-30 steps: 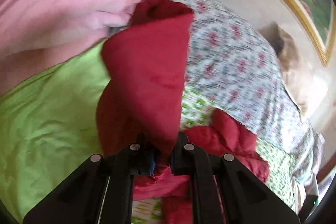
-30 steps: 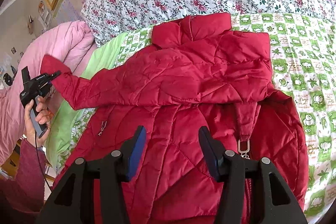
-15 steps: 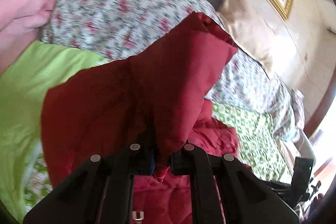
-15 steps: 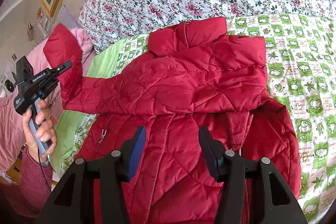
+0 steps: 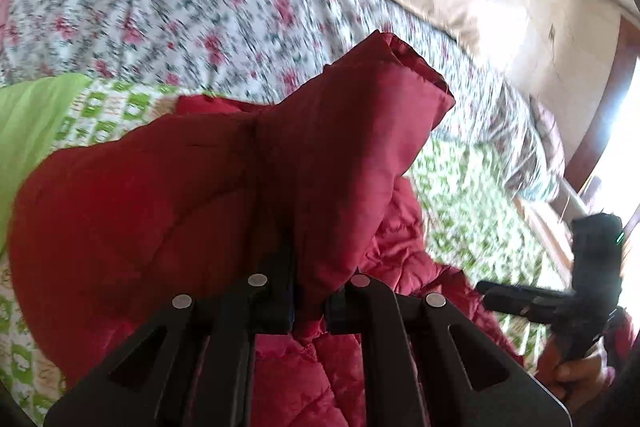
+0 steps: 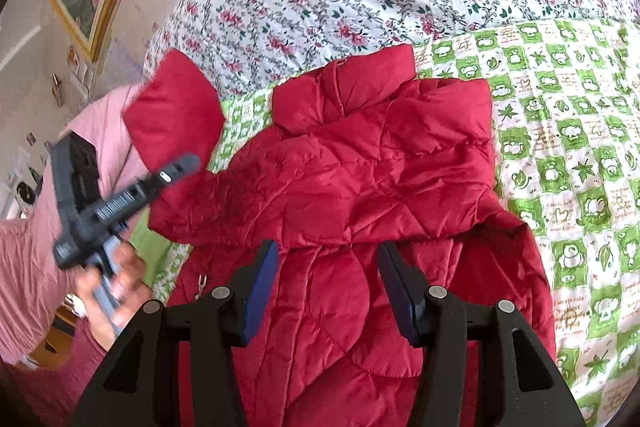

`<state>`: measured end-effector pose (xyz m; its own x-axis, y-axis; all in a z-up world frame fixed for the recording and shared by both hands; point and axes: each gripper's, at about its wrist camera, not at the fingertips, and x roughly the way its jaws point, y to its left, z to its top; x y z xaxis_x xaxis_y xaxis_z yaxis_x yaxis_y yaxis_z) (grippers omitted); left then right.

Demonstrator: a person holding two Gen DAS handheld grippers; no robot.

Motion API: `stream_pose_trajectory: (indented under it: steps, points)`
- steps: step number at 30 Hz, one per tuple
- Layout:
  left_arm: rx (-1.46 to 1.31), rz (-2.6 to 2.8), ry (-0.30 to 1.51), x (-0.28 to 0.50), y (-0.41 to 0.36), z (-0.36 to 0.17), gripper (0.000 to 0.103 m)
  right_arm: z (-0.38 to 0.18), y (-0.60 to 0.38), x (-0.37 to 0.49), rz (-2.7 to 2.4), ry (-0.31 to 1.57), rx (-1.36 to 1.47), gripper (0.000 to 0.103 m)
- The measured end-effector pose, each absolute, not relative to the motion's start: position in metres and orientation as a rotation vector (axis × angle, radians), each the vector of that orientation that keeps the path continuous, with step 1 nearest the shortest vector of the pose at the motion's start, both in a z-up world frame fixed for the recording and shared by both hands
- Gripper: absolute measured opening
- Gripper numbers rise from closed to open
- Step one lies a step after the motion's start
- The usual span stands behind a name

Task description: Fold large clothes

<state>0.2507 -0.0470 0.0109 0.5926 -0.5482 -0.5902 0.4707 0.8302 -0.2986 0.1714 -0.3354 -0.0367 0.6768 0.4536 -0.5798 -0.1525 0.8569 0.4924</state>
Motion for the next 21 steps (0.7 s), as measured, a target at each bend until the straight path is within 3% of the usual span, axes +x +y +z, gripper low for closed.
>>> stream_pose_trajectory:
  steps: [10,12,13,14,21]
  points:
    - [0.135,-0.538,0.756,0.248,-0.13,-0.045,0.007,-0.039,-0.358,0.21,0.414,0.76,0.633,0.056]
    - [0.186,-0.525,0.754,0.245,-0.143,-0.057,0.008,-0.044,-0.361,0.222,0.429,0.768,0.684,0.068]
    - [0.204,-0.519,0.75,0.242,-0.146,-0.061,0.008,-0.047,-0.362,0.229,0.437,0.774,0.707,0.078]
    - [0.223,-0.512,0.745,0.24,-0.149,-0.063,0.009,-0.051,-0.363,0.237,0.439,0.78,0.735,0.08]
    - [0.235,-0.562,0.737,0.232,-0.153,-0.065,0.029,-0.074,-0.359,0.279,0.464,0.835,0.805,0.08]
